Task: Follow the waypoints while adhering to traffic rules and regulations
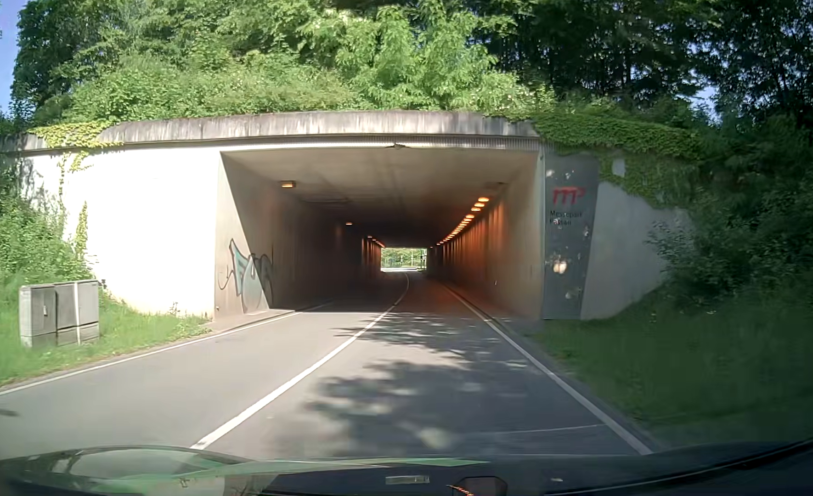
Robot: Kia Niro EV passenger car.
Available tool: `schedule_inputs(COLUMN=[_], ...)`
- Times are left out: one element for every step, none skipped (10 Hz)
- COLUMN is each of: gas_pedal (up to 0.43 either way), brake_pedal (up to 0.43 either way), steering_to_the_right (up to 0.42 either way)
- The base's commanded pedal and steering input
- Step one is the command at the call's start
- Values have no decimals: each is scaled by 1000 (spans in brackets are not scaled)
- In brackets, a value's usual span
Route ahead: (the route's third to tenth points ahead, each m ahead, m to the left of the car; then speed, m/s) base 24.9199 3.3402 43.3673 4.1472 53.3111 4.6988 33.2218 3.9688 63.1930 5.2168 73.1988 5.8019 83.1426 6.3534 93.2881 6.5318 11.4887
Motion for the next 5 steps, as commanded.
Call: schedule_inputs(gas_pedal=[0, 0, 0, 0, 0], brake_pedal=[0, 0, 0, 0, 0], steering_to_the_right=[-8, -8, -8, -8, -8])
